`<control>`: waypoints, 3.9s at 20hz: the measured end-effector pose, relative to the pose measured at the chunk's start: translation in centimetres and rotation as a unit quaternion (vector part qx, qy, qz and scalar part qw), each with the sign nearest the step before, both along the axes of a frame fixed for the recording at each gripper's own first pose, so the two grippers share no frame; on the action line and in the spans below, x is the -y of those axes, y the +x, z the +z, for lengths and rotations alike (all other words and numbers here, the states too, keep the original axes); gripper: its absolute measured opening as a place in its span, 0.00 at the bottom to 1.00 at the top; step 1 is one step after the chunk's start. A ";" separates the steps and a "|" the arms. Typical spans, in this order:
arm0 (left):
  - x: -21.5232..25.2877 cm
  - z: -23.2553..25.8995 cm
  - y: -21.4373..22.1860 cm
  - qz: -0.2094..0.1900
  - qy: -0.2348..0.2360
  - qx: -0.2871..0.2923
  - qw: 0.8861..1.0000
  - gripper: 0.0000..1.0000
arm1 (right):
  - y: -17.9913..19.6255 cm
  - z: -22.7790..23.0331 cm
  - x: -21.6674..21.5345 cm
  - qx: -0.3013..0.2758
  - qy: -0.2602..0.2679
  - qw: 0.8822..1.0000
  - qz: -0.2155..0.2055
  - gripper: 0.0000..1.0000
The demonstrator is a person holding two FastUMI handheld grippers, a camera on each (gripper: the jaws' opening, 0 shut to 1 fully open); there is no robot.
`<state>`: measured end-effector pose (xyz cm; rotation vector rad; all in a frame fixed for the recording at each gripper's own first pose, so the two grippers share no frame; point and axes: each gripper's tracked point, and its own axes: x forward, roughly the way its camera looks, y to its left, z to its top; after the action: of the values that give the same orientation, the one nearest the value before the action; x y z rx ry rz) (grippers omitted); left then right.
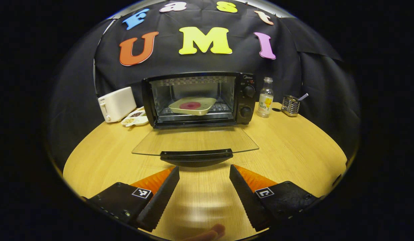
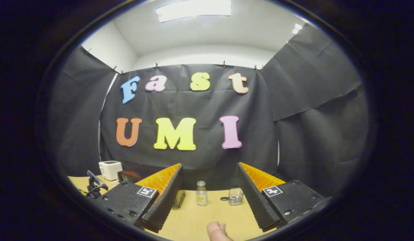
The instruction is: Open the electric oven with the left hand, put the food in, and close the electric oven.
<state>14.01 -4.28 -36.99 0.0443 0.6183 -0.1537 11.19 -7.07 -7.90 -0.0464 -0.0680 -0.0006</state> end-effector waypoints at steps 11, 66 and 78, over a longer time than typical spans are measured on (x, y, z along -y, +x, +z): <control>-1.3 -2.1 3.0 0.021 0.010 -0.043 0.999 0.98 | -0.7 -3.1 5.2 -0.029 0.020 0.999 -0.023 1.00; -2.1 25.1 0.4 0.055 -0.028 0.155 0.986 0.96 | -6.1 0.5 -0.1 -0.063 0.053 0.996 0.016 0.96; -2.0 32.2 -18.1 0.081 -0.022 0.286 0.955 0.96 | -14.3 3.2 -2.4 -0.038 0.052 0.997 0.030 0.96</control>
<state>-4.12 -2.29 -4.75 -0.0056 0.0384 0.0083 -3.12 -4.69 -4.68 0.0607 0.0065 0.0585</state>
